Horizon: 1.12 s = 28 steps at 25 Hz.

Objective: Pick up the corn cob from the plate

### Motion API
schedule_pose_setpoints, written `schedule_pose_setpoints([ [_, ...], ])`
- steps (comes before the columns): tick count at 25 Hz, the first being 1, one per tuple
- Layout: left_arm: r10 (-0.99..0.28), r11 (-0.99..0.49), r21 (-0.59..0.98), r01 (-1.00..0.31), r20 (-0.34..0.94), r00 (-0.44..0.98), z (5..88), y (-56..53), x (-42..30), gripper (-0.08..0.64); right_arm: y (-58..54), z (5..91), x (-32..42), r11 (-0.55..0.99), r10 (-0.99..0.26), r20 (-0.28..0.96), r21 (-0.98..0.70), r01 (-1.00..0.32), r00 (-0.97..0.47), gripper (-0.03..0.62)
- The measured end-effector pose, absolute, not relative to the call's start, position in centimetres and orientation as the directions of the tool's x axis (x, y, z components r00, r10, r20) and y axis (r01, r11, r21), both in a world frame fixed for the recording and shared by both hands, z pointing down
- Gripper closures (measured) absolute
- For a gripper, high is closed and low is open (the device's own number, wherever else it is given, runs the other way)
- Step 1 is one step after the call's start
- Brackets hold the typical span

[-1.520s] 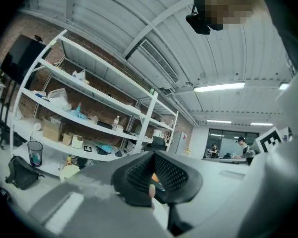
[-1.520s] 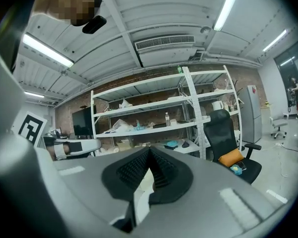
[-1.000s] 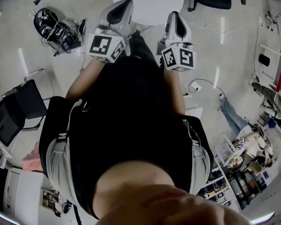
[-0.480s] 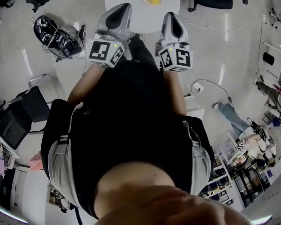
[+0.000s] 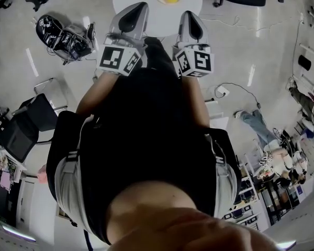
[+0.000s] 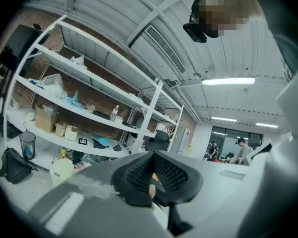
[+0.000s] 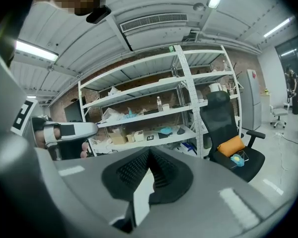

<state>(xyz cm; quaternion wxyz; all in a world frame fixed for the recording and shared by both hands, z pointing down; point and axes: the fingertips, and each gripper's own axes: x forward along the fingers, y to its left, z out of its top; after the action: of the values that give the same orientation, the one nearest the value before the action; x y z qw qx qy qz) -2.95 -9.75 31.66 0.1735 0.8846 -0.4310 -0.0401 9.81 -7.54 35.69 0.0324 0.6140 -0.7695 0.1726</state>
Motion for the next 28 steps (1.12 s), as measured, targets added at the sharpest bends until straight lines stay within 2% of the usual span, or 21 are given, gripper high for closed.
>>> schedule_pose_setpoints([
  [22, -0.790, -0.483, 0.403, -0.778, 0.182, 0.585, 38.9, -17.6, -0.4, 0.554, -14.4, 46.1, 11.4, 0.173, -0.855, 0.437, -0.269, -0.948, -0.280, 0.584],
  [28, -0.783, -0.465, 0.418, -0.781, 0.217, 0.582, 41.3, -18.8, 0.8, 0.554, -16.1, 49.8, 11.7, 0.176, -0.820, 0.489, -0.279, -0.944, -0.297, 0.548],
])
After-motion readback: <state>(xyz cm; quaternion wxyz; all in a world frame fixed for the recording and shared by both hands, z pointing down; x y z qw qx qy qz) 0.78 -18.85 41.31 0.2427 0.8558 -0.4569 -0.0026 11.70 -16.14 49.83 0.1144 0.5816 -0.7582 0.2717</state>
